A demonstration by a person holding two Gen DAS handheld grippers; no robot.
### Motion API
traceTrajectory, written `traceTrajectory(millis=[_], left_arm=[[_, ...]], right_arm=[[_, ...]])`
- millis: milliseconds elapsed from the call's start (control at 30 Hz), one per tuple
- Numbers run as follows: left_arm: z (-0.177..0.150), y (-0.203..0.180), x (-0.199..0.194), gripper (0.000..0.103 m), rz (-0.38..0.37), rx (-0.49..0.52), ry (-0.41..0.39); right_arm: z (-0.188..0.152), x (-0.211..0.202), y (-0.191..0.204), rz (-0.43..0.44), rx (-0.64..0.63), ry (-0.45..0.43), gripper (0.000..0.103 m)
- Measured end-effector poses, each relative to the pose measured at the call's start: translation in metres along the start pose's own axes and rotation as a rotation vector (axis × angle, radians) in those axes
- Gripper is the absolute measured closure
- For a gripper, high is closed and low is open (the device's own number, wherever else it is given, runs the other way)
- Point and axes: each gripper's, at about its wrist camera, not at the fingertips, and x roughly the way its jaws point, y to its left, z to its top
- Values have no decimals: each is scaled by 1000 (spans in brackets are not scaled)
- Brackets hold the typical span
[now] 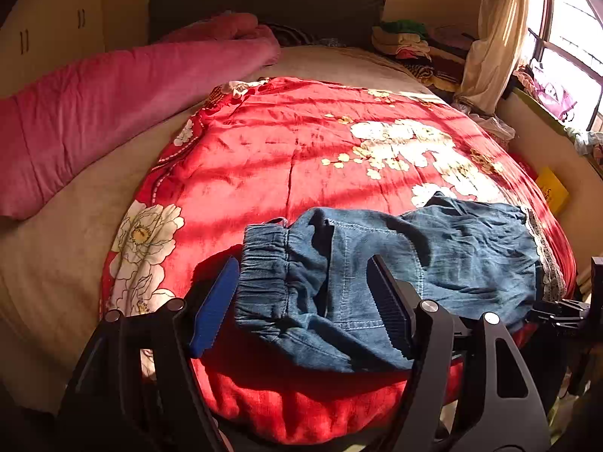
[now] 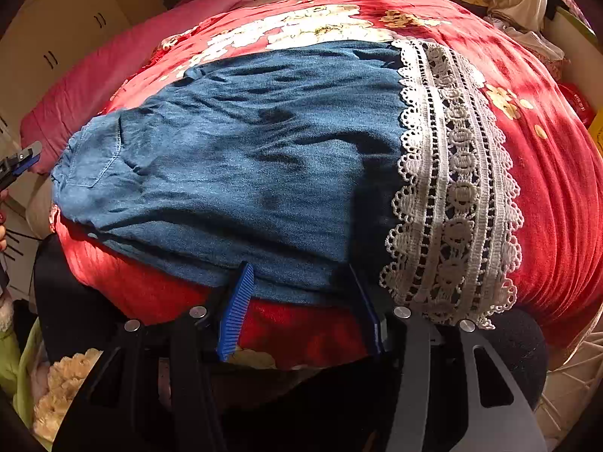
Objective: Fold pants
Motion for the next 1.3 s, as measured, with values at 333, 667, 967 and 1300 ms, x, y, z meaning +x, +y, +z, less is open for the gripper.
traceTrajectory(millis=[333,667,967,1300], left_arm=[[48,-82,-16,34,-109,130,-88],[85,-205,-4,23,-277,324,-110],[77,-299,72,15,-424,484,30],[63,-368,152,15,-471,679,145]], right_arm=[[3,-72,-26,20,75,-192,45],[-5,-102,-51,-14,134,-262,35],[-17,-87,-82,-22,246,-223,31],[-14,-55,-95,30,331,-168,31]])
